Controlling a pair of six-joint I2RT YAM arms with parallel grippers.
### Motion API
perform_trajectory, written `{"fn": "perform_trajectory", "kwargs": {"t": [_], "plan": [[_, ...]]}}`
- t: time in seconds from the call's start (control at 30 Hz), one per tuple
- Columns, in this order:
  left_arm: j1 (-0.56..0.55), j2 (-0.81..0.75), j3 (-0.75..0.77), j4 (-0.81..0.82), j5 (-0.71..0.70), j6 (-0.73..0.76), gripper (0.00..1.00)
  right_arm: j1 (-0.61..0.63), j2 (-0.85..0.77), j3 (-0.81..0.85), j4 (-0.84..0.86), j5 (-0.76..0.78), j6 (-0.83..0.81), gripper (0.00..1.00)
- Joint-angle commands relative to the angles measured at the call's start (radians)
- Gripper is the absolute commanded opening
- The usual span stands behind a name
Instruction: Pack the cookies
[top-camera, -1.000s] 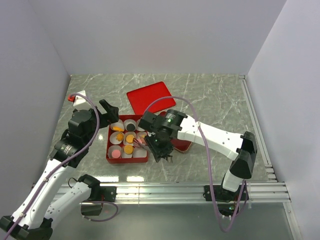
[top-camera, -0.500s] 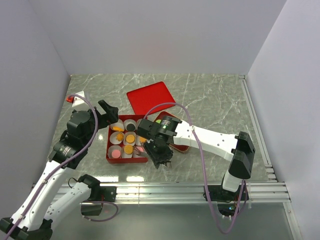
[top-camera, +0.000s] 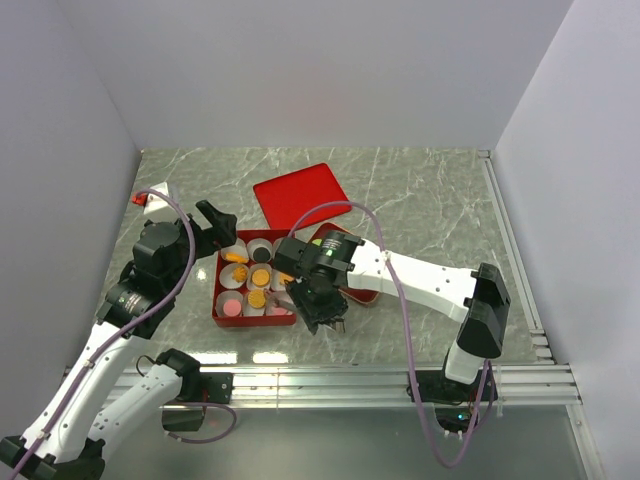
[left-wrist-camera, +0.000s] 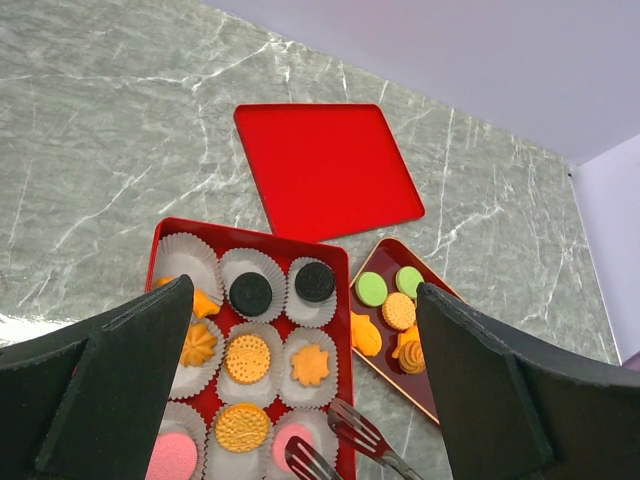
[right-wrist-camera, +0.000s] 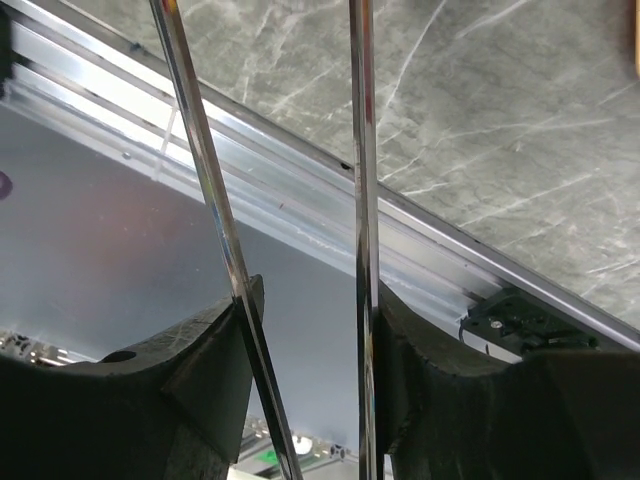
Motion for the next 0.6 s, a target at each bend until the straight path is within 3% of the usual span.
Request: {"fn": "perform_trajectory", "kwargs": {"t": [0.0, 0.3, 0.57], "plan": [[0.000, -0.010, 0.032, 0.006, 0.008, -0.007, 0.99, 0.001, -0.001, 0.098, -0.050, 0.065, 0.021, 0.52], [-0.002, -0.002, 0.036, 0.012, 0.008, -0.002, 0.99, -0.168, -0.027, 0.325, -0.159, 0.108, -0.034, 0.52], [0.000, 0.018, 0.064, 0.003, -0.003, 0.009, 1.00, -0.546, -0.089, 0.227, -0.109, 0.108, -0.113, 0.52]]}}
